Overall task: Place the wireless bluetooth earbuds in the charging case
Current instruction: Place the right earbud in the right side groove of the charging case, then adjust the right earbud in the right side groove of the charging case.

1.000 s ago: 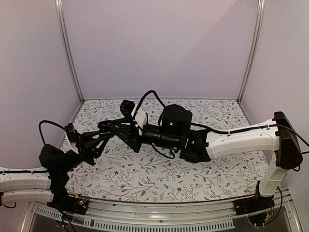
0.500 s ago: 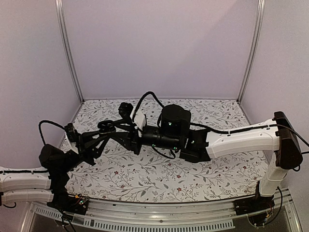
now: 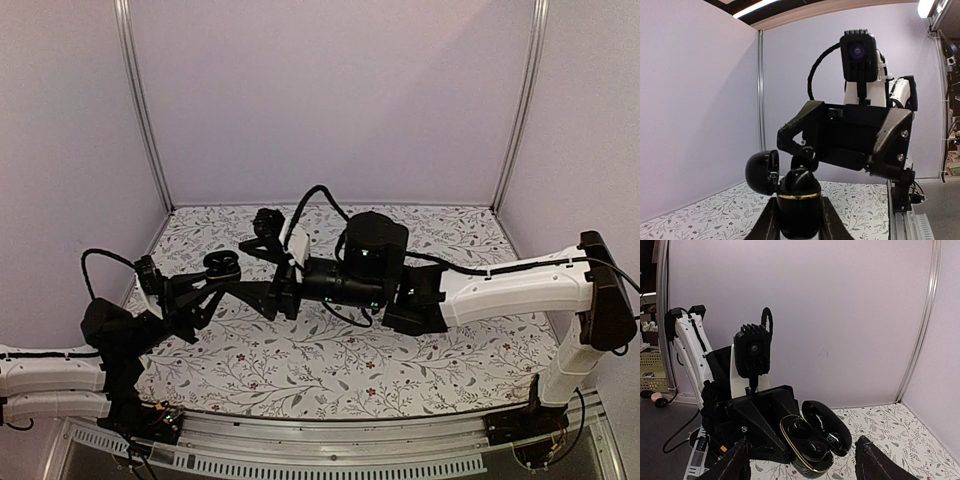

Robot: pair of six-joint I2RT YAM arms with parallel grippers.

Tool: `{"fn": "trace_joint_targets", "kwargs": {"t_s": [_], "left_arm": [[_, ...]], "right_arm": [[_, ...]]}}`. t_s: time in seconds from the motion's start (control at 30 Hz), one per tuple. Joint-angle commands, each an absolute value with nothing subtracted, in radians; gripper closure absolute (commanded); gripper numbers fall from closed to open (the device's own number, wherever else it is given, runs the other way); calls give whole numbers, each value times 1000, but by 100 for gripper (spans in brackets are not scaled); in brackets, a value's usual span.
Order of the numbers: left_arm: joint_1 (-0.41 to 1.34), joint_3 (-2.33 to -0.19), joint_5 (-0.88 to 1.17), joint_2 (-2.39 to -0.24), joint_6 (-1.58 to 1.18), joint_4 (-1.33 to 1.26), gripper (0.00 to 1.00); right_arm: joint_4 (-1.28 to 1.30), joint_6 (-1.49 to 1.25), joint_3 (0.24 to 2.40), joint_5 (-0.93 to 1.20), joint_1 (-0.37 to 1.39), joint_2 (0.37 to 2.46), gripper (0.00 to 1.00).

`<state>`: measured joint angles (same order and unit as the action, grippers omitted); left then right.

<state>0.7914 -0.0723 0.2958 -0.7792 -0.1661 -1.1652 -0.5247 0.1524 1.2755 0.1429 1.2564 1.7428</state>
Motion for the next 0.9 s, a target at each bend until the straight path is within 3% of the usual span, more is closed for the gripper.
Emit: {"fn": "trace_joint_targets", "kwargs": {"t_s": [0.0,0.27,0.87], "left_arm": [[796,-94,322,-771,-176,-1171,100],[794,-100,360,-767,-182,-1153,100],[795,-125,433,-820,-207,-1176,100]], "right_arm": [[-513,159,1257,189,1256,1671,29],[-453,131,1247,264,1202,1597,30],[-298,128,1325,377,1159,1650,25]]}}
